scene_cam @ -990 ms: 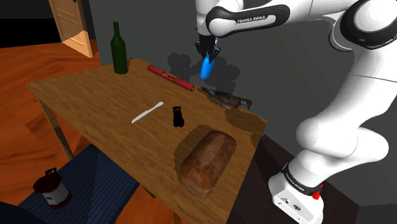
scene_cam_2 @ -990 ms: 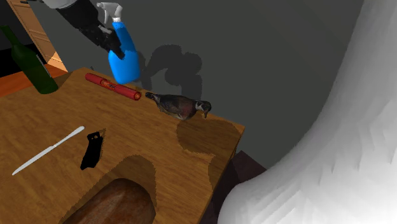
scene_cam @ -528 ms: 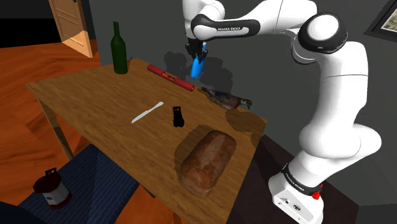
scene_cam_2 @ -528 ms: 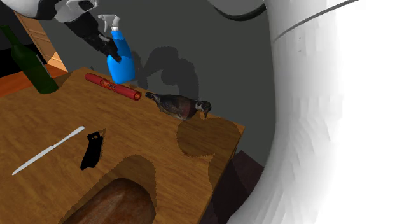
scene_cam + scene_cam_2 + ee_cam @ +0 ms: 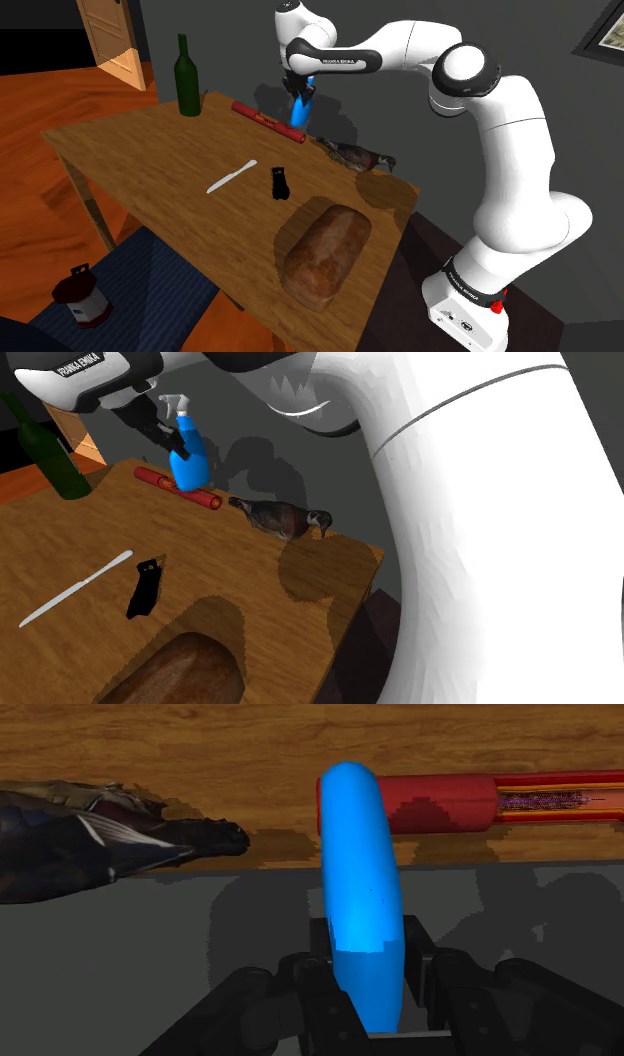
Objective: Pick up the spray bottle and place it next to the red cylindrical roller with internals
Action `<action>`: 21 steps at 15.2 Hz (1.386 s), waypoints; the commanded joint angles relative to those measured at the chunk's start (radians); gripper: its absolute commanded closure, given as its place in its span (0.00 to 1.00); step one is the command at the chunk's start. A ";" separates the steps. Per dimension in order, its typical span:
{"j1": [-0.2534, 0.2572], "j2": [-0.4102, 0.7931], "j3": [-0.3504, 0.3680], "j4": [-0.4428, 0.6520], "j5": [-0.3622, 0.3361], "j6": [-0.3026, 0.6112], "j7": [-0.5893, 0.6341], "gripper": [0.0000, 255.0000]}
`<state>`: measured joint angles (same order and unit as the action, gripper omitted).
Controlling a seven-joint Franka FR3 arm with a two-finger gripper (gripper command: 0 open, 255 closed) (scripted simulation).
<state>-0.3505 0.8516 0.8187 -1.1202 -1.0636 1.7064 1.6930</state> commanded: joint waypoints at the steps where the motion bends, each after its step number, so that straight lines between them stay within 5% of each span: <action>1: -0.006 0.006 -0.003 -0.019 -0.006 0.018 0.013 1.00; 21: -0.020 0.072 -0.033 -0.101 -0.059 0.124 0.095 1.00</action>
<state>-0.3708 0.9135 0.7878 -1.2180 -1.1256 1.8314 1.7896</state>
